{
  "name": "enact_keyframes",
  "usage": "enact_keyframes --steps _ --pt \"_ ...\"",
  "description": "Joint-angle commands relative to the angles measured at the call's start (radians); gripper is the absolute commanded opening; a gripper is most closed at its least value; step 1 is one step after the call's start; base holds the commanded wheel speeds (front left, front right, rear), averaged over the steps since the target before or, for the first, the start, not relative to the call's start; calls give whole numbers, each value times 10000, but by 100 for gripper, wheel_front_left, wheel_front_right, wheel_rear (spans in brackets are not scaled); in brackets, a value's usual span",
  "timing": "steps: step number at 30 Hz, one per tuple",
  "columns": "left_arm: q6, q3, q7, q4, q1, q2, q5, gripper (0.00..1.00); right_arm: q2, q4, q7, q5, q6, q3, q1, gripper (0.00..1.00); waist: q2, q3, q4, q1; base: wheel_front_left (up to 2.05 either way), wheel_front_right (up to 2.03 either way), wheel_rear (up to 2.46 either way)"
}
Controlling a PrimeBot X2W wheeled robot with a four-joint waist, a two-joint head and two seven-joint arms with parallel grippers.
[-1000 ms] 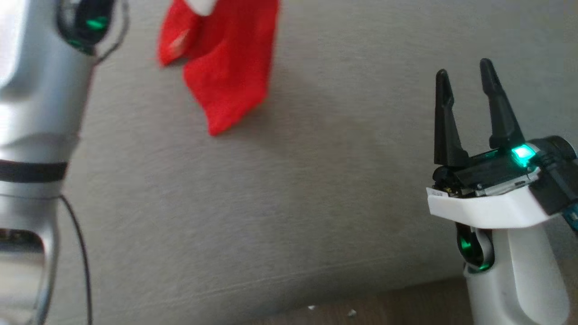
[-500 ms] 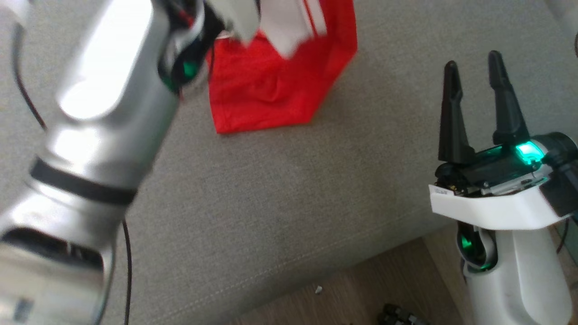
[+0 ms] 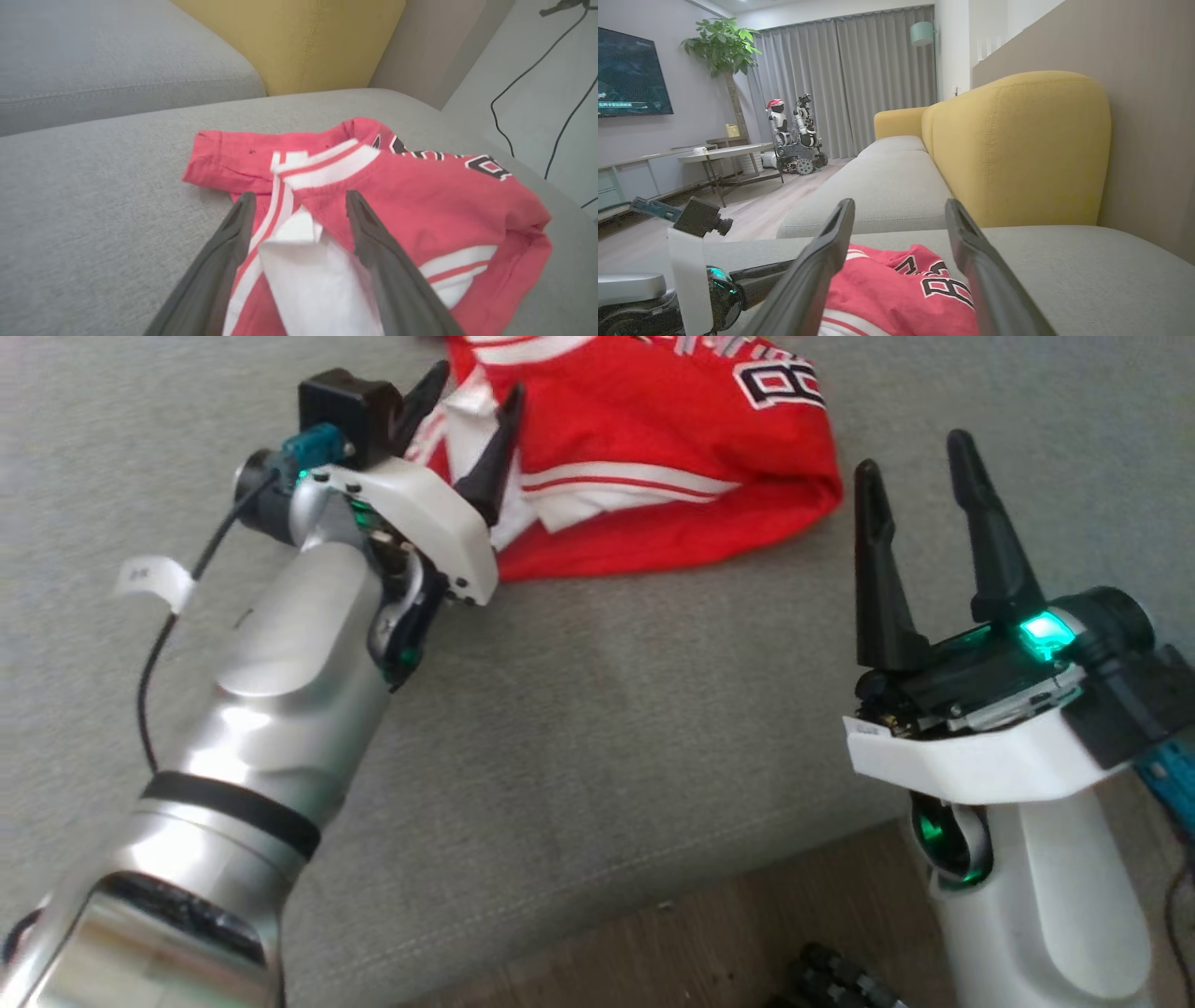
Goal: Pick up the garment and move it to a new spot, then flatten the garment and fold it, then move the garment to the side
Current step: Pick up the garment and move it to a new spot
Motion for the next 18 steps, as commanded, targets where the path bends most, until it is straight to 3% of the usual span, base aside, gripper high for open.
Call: enact_keyframes --steps 1,4,7,18 --pt "-1 283 -168 -253 -316 24 54 100 70 -244 -42 -81 65 211 77 100 0 -263 304 0 0 0 0" --pt "39 613 -304 -517 170 -124 -17 100 70 -14 -42 -183 65 267 262 100 0 -729 781 0 0 0 0" --pt "280 1446 -315 -1753 1121 -186 111 100 70 240 -42 -251 65 261 461 100 0 -1256 1369 0 0 0 0" --pt "1135 4374 -320 -6577 6381 -358 2126 100 70 1087 -42 -626 65 -491 1344 100 0 -3037 3100 0 0 0 0"
